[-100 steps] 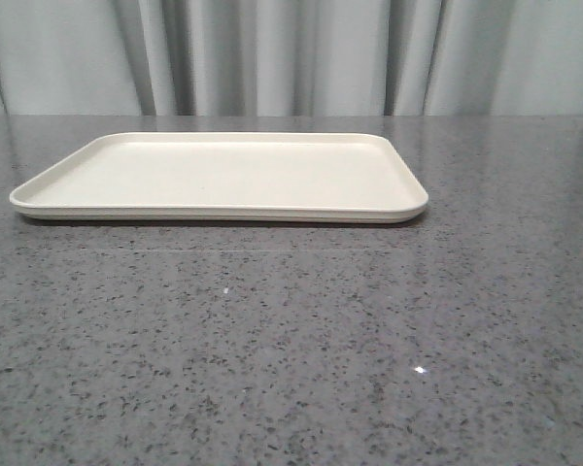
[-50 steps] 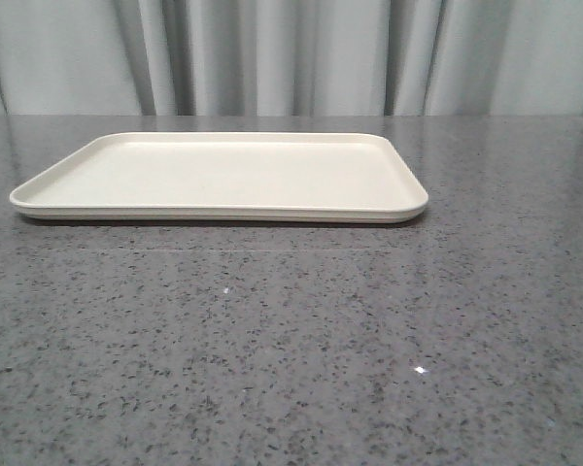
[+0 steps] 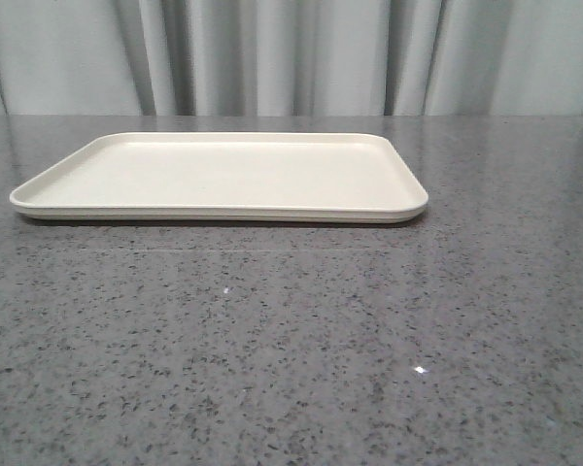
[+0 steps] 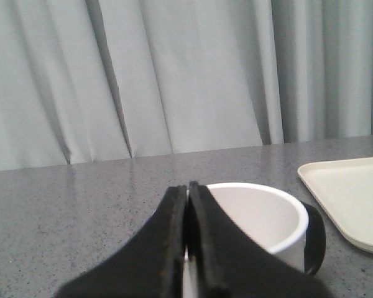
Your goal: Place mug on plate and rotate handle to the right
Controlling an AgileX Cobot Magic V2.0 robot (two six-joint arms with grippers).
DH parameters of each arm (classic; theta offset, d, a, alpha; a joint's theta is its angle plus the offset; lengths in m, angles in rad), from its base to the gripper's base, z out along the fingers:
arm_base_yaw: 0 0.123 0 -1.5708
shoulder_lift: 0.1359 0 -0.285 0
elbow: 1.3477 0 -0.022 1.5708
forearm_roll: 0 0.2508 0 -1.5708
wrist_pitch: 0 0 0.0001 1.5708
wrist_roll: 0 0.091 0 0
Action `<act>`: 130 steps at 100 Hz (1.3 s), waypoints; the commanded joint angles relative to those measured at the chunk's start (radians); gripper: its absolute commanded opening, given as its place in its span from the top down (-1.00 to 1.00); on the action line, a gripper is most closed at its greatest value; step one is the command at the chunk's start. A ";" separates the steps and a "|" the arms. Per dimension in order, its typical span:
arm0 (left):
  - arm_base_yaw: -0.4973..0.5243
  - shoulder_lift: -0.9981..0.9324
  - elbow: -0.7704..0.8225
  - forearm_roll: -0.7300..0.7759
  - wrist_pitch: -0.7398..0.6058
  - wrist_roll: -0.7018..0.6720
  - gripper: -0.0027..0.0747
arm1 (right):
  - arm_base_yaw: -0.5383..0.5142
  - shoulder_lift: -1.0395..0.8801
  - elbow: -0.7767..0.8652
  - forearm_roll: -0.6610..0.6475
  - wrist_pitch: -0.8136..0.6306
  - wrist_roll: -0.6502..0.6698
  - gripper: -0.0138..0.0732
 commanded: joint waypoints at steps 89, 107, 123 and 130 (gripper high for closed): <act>0.004 -0.029 0.008 -0.036 -0.054 -0.011 0.98 | -0.006 -0.022 0.000 0.006 -0.076 -0.010 0.83; 0.004 -0.029 0.008 -0.058 -0.056 -0.011 0.98 | -0.006 -0.022 0.000 0.011 -0.080 -0.010 0.83; 0.004 -0.029 0.008 -0.061 -0.073 -0.011 0.98 | -0.006 -0.022 0.000 0.017 -0.081 -0.010 0.83; 0.004 -0.029 0.008 -0.061 -0.089 -0.011 0.98 | -0.006 -0.022 0.000 0.018 -0.081 -0.010 0.83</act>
